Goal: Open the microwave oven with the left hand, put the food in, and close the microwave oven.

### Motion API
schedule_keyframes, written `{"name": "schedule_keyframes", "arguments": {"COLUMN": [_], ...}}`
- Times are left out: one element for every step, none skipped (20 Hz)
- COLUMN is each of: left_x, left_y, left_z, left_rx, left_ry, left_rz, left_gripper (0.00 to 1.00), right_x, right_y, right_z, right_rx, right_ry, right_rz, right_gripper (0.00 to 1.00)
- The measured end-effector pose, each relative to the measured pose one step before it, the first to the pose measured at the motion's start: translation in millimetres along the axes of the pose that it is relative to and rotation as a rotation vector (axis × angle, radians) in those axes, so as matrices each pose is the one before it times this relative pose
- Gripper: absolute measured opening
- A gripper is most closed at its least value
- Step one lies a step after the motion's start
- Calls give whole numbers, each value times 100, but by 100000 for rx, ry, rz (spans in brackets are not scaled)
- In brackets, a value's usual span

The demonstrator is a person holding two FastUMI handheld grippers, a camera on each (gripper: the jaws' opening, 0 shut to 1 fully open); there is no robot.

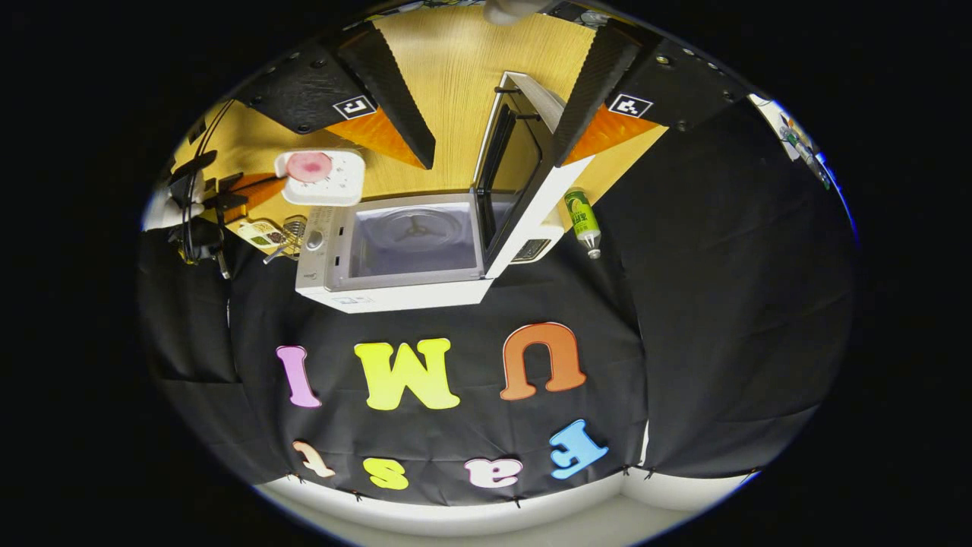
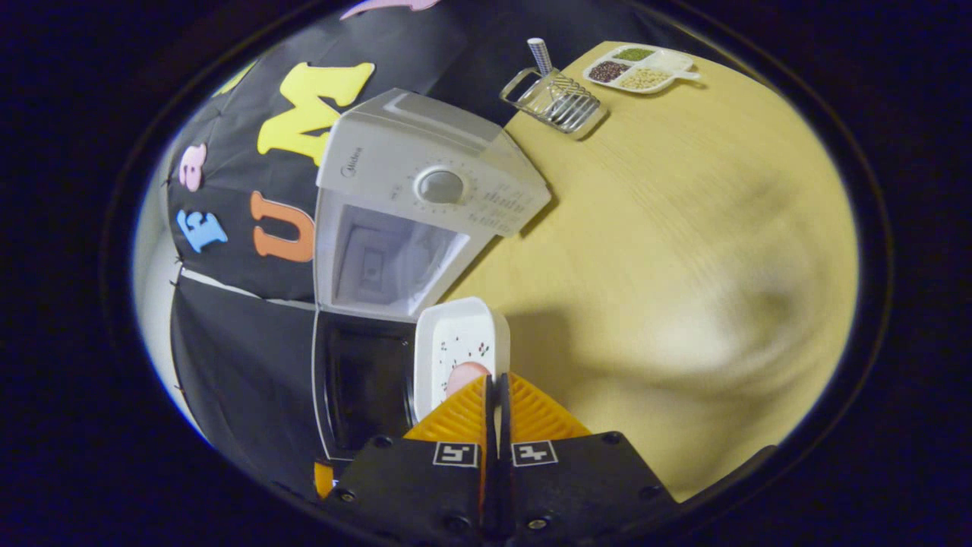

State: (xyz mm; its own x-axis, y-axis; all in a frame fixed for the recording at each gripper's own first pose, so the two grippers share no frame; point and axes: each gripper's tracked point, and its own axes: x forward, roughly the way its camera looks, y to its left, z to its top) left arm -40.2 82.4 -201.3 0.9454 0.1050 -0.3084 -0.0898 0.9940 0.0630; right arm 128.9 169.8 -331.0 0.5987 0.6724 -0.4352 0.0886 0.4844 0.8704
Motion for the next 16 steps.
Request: {"name": "schedule_keyframes", "arguments": {"left_x": [-201,-174,-107,-271,-224,-27,-207,-198,-51,-12,-138,-124,-139,-5,-140,91], "left_y": [-220,-88,-74,-75,-86,113,-64,-107,-63,1,122,180,106,225,129,170], "left_z": [272,380,266,300,345,432,340,398,114,98,-19,-105,-208,-124,28,74], "left_rx": [466,389,512,428,80,-41,-279,-516,-233,129,-60,-133,-147,-174,-180,84], "left_ry": [24,-227,-196,-451,-651,-690,-709,-837,-164,-568,-210,130,316,-208,-359,-377], "left_rz": [-1221,-1188,-1038,-717,-800,-480,-691,-822,-571,-339,-355,-45,-160,255,-28,408], "left_gripper": [95,95,95,95,95,95,95,95,95,95,95,95,95,95,95,95], "right_x": [885,962,1067,1273,1231,1299,1289,998,1230,970,971,1081,990,765,878,792], "right_y": [1595,1527,1172,1274,1238,798,226,33,-67,17,-57,-323,-135,143,288,11], "right_z": [-113,-47,-98,-117,-150,-229,-92,140,-12,-19,-22,-17,-47,-163,-238,-9], "right_rx": [-248,-29,1161,2957,3830,2875,1747,2341,2768,2024,2228,1541,1449,1676,394,1553], "right_ry": [-3110,-2652,-2906,-2586,-2973,-3104,-2913,-3561,-3358,-3077,-3599,-3638,-2699,-3004,-1739,-3232], "right_rz": [1447,2475,1291,2832,3136,1908,426,108,-576,219,135,-1237,-314,322,505,1], "right_gripper": [3,3,3,3,3,3,3,3,3,3,3,3,3,3,3,3]}}
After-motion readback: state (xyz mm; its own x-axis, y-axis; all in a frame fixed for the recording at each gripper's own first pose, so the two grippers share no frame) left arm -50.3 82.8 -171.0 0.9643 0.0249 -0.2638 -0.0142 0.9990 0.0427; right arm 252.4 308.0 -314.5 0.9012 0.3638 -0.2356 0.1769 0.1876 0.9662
